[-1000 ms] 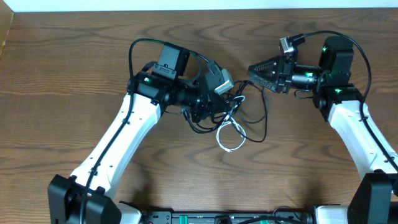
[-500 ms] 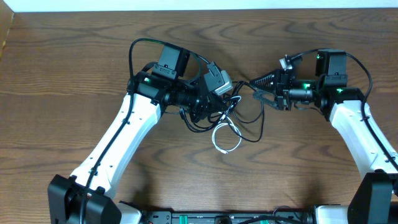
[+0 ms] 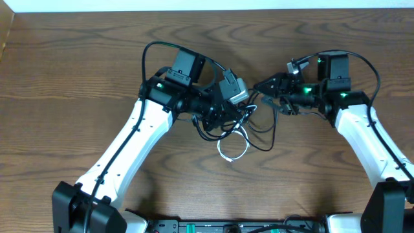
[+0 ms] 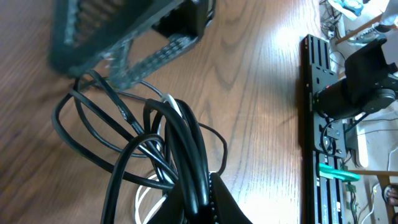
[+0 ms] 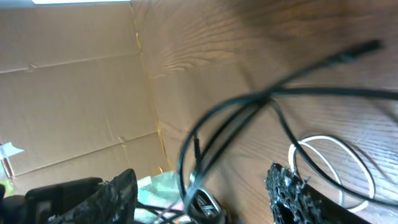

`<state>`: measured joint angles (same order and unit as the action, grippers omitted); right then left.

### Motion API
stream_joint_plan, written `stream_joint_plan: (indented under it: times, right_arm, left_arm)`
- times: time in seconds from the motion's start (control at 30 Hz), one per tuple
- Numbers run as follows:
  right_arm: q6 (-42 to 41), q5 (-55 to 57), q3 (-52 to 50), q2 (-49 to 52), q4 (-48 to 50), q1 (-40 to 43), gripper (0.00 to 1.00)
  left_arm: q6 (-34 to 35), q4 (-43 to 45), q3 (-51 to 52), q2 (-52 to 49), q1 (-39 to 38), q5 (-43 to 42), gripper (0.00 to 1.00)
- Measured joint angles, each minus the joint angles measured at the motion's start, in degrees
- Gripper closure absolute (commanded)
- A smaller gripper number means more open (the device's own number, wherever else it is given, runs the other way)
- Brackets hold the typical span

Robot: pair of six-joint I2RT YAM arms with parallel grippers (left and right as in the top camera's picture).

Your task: Untangle cables

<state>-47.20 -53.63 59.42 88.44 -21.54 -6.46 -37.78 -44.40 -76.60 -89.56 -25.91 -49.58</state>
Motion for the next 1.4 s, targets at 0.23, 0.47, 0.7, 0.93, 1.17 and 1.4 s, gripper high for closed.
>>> stream_joint_plan:
  times: [0.23,0.47,0.7,0.93,1.17,1.4]
  right_arm:
    - [-1.62,3.17,0.00,0.00,1.38,-1.31,0.60]
    - [-2.01,8.28,0.00,0.00,1.42,-1.36,0.69]
    - [-1.75,10.71,0.00,0.00,1.01,-1.36,0.61]
    - [-1.33,16.41,0.00,0.00,-0.61,-1.36,0.60]
    - [-1.09,25.86,0.00,0.00,-3.08,-1.36,0.66]
    - [-0.94,37.48,-0.46,0.00,-7.43,-2.75,0.69]
  left_arm:
    - [0.00,-0.68,0.00,0.00,-0.24,0.02,0.93]
    - [-0.02,-1.66,0.00,0.00,-0.24,0.02,0.93]
    - [-0.02,-1.66,0.00,0.00,-0.24,0.02,0.93]
    - [-0.02,-1.66,0.00,0.00,-0.24,0.02,0.93]
    - [0.00,-1.66,0.00,0.00,-0.24,0.02,0.93]
    - [-0.02,-1.49,0.00,0.00,-0.24,0.02,0.93]
